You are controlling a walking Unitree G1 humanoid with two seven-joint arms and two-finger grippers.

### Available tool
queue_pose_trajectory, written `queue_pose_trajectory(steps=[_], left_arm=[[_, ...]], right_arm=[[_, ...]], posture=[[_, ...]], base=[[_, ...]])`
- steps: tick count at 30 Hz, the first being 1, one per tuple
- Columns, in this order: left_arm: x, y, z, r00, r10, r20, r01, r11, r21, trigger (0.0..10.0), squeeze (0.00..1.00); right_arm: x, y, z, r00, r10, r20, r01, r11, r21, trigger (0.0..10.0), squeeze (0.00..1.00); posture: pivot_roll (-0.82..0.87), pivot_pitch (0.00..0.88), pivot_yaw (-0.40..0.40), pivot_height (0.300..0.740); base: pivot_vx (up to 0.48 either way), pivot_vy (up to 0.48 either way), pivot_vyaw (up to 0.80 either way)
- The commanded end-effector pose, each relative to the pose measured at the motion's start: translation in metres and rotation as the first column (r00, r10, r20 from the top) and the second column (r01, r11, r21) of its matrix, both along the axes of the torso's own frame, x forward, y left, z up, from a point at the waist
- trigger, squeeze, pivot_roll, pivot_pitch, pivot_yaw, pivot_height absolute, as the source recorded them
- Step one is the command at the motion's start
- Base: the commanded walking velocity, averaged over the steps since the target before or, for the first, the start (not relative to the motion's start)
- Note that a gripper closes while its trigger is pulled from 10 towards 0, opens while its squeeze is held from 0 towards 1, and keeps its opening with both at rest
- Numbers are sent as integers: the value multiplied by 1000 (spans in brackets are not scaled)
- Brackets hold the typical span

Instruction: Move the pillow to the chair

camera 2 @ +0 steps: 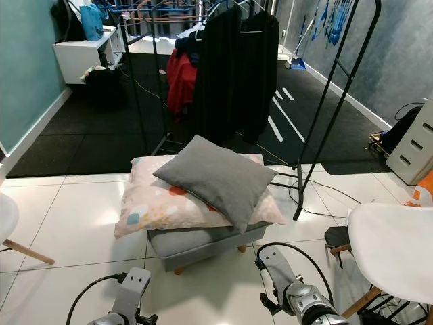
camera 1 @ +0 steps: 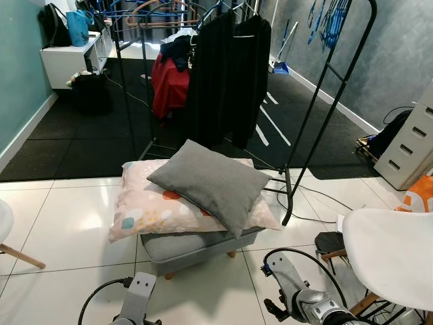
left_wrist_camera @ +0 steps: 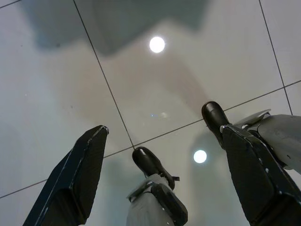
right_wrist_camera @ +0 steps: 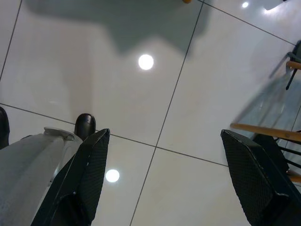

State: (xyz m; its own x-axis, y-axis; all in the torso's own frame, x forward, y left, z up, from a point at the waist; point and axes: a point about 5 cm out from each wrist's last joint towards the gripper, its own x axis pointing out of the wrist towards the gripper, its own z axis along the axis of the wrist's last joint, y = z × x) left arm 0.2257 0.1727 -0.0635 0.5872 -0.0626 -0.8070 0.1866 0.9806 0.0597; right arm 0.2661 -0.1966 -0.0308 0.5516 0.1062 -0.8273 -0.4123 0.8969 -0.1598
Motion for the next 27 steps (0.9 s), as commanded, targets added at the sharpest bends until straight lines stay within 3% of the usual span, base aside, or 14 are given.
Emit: queue_pose_trajectory(steps=[1, 27], left_arm=[[-3, 3, -2, 1000, -3, -7, 3, 1000, 8, 10000, 0], [-3, 2, -1, 1000, -11, -7, 11, 1000, -1, 10000, 0]], right_arm=[[-1, -1, 0, 1000, -13, 4, 13, 1000, 3, 10000, 0], [0, -1, 0, 1000, -16, 6, 16, 1000, 8, 10000, 0]], posture=[[-144, 0, -74, 740], [-149, 0, -70, 740]], base=[[0, 0, 0], [357, 0, 0]])
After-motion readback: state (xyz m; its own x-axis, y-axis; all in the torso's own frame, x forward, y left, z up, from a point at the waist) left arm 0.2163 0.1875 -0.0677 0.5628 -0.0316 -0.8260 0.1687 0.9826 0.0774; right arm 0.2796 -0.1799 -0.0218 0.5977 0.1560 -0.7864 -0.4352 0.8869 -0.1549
